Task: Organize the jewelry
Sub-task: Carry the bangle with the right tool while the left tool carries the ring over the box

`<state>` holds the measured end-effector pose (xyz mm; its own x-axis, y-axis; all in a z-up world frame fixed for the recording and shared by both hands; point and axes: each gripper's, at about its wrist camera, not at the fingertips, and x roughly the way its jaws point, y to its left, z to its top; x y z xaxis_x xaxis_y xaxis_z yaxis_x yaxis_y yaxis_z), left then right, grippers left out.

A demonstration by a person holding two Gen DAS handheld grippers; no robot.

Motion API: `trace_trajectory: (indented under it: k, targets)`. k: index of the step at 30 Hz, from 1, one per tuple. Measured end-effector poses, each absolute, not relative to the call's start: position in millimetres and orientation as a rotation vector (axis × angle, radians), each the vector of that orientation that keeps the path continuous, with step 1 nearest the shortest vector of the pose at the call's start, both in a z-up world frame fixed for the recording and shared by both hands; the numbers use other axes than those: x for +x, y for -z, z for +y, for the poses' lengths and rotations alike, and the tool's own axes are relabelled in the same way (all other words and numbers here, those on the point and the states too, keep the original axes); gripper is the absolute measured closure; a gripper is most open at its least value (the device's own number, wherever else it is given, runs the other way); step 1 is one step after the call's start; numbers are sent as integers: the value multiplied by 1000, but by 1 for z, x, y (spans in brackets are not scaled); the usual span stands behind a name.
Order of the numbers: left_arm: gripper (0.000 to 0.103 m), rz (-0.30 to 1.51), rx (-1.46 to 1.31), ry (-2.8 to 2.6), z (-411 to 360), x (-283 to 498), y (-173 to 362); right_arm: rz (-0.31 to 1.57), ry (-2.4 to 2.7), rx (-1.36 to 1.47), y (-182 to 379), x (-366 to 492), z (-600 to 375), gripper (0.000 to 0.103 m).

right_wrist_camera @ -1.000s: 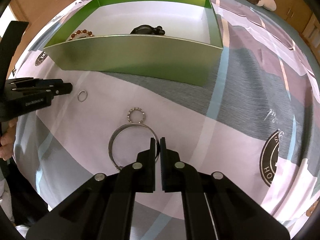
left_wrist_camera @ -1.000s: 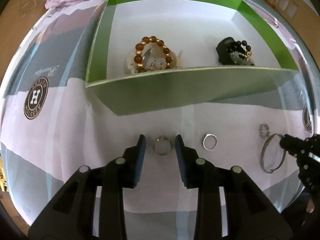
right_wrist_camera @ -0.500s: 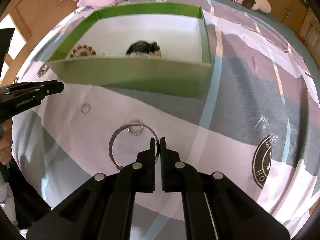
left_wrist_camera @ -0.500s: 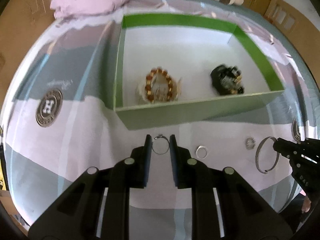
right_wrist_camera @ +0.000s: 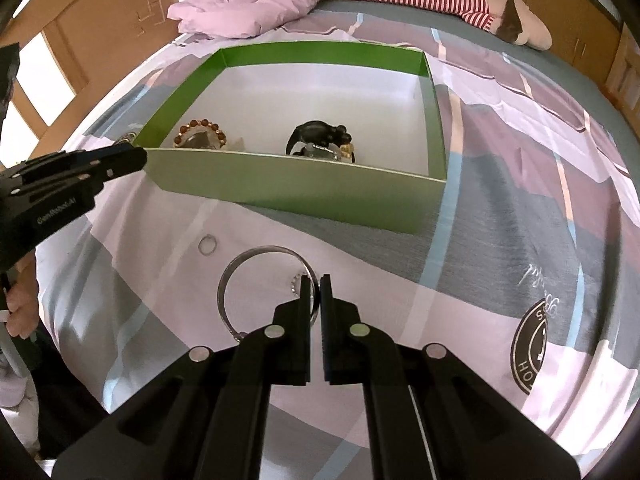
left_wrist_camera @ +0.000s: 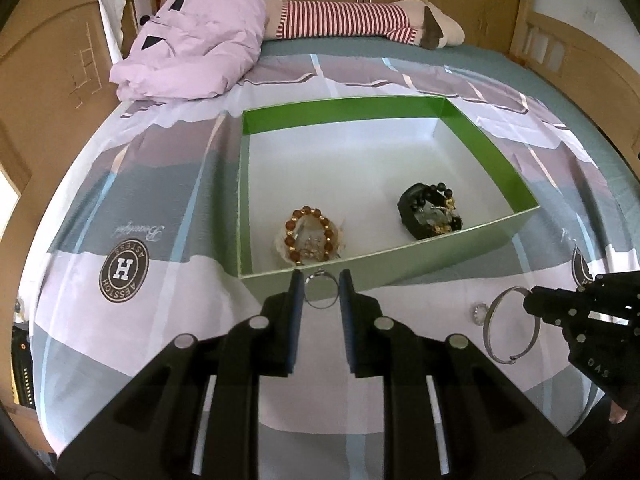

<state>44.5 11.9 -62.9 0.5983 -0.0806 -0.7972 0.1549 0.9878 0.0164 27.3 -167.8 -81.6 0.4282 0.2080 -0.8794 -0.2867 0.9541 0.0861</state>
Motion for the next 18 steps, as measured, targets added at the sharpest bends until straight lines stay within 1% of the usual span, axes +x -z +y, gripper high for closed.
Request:
trace_trajectory:
  k: [5, 14, 18]
  targets:
    - [86, 900, 99, 125, 13, 44, 60, 1077, -309, -75, 81, 28, -166, 99]
    - [86, 860, 99, 101, 17, 43, 52, 866, -370, 62, 44, 25, -171, 99]
    - [86, 846, 100, 86, 20, 43, 50, 855, -363, 84, 42, 30, -168, 99]
